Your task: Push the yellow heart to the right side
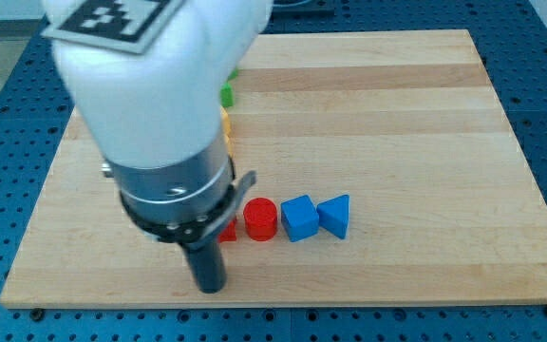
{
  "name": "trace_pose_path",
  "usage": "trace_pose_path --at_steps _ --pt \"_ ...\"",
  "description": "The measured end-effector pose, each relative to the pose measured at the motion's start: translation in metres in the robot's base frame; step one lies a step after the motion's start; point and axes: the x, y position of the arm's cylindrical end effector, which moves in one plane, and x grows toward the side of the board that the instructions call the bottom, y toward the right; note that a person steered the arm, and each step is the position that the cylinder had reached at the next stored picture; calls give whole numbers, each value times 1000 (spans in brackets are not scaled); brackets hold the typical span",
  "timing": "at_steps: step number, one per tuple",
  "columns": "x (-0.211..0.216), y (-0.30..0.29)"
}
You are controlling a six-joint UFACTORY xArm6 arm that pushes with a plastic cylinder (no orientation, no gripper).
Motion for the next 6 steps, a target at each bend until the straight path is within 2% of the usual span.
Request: trace_pose_path --at_steps 1,2,3,4,5,6 --pt "0 -18" --pt "-17 -66" --pt "-111 -91" --pt "-182 -84" --pt "-182 -83" --pt "-182 -57"
